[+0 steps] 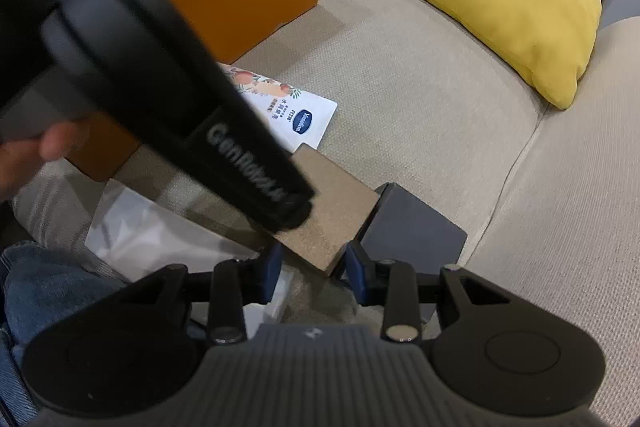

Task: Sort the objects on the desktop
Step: 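Grasp the small brown cardboard box with the left gripper, then grasp the black case with the right gripper while the left gripper holds the brown box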

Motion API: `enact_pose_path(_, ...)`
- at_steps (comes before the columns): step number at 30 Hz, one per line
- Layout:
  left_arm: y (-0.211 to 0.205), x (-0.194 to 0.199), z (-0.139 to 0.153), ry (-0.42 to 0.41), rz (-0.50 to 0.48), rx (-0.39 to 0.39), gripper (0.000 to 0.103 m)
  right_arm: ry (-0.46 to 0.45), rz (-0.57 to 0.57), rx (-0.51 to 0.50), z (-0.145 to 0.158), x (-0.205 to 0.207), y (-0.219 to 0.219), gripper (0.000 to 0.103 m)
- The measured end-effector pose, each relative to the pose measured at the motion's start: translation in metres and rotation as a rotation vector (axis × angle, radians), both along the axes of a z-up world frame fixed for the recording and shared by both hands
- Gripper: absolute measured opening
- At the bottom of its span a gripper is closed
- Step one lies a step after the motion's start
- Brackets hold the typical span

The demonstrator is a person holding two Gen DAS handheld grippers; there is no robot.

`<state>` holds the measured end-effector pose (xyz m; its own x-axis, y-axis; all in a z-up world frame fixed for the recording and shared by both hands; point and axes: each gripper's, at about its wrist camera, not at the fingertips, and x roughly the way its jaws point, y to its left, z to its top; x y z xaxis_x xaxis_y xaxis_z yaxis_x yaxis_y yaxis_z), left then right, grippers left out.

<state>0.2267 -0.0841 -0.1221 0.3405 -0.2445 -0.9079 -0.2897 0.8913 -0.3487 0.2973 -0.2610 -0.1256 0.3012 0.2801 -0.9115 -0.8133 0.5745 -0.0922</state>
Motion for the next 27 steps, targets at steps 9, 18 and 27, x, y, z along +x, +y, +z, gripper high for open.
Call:
enact_pose_path(9,0.008,0.004,-0.034,0.006,0.026,-0.148,0.089,0.056,-0.043,-0.017,-0.007,0.006,0.002,0.03)
enact_pose_path(18,0.006,0.003,-0.024,-0.05,0.009,-0.119,0.07,0.07,-0.067,-0.011,-0.009,0.008,0.004,0.03)
enact_pose_path(27,0.004,-0.008,0.007,-0.075,-0.016,0.059,0.057,0.081,-0.045,0.024,-0.007,0.003,0.013,0.024)
